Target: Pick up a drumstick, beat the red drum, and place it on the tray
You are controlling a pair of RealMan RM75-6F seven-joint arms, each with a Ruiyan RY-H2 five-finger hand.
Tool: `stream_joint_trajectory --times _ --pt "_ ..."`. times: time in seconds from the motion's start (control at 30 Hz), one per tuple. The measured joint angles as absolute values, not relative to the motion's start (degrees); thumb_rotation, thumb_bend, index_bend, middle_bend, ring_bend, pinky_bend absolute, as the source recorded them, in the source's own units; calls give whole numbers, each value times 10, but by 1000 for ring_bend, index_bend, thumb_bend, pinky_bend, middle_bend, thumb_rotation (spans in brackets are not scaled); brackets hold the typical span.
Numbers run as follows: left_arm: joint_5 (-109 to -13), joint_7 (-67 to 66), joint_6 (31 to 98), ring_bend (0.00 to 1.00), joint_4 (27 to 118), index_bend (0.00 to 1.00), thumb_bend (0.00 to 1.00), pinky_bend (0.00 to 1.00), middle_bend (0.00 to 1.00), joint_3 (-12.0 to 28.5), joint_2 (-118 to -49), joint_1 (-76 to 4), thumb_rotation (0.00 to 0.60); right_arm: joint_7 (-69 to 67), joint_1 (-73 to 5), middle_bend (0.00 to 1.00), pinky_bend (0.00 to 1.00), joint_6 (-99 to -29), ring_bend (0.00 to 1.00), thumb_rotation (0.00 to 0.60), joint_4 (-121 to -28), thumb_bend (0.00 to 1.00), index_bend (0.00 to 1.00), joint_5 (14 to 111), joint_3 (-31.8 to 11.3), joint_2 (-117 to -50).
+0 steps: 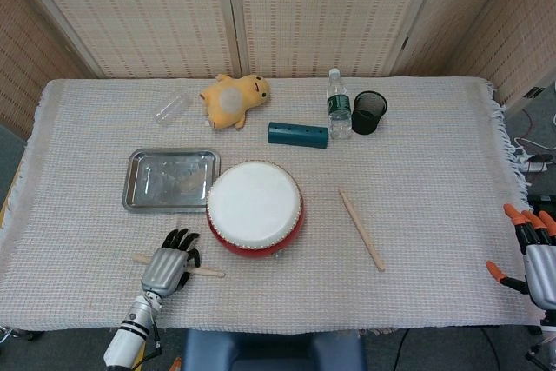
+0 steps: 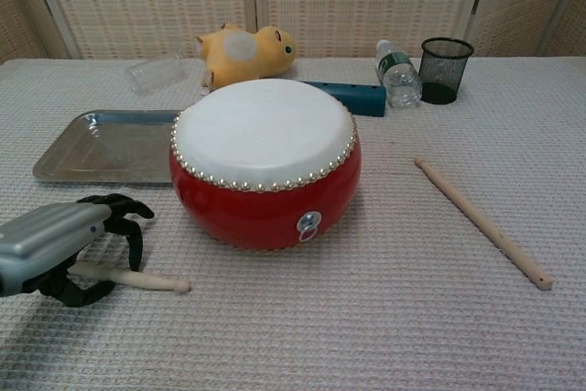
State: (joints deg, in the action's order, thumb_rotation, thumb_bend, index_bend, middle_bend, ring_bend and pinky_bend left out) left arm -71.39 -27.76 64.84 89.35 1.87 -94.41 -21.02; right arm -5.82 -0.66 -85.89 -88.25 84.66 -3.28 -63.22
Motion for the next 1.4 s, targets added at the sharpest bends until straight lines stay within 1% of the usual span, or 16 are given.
stream_joint_trajectory --times 0.17,0.4,0.5,0.7,0.87,1.1,1.2,1.4 --pt "-709 -277 649 0 891 518 340 0 114 19 -948 -212 600 -59 -7 142 59 -857 6 600 -882 197 0 846 -33 -632" --pt "-708 -268 651 0 891 566 401 0 145 19 -948 -211 600 -61 -6 142 59 -858 6 600 -881 197 0 846 -33 -632" --pt "-711 -230 653 0 898 573 404 0 157 21 -944 -207 600 -61 -6 142 59 -859 5 600 -882 197 0 847 -33 -631" --pt "-722 -107 663 0 923 574 403 0 175 29 -924 -193 600 -60 -6 142 59 -859 5 600 -884 197 0 850 -32 -631" --pt "-726 35 661 0 963 575 402 0 190 42 -885 -180 600 -57 -8 142 59 -860 6 600 -888 197 0 853 -32 -629" --pt "-732 262 628 0 1014 576 403 30 203 61 -811 -168 600 -54 -10 142 59 -862 5 600 -894 197 0 856 -35 -627" --pt "-740 376 608 3 1022 581 402 33 213 68 -783 -165 600 -47 -12 142 59 -861 5 600 -898 197 0 858 -34 -627" --pt "-801 673 573 22 1007 586 402 49 238 68 -733 -165 600 -37 -13 142 59 -863 5 600 -907 197 0 860 -35 -624"
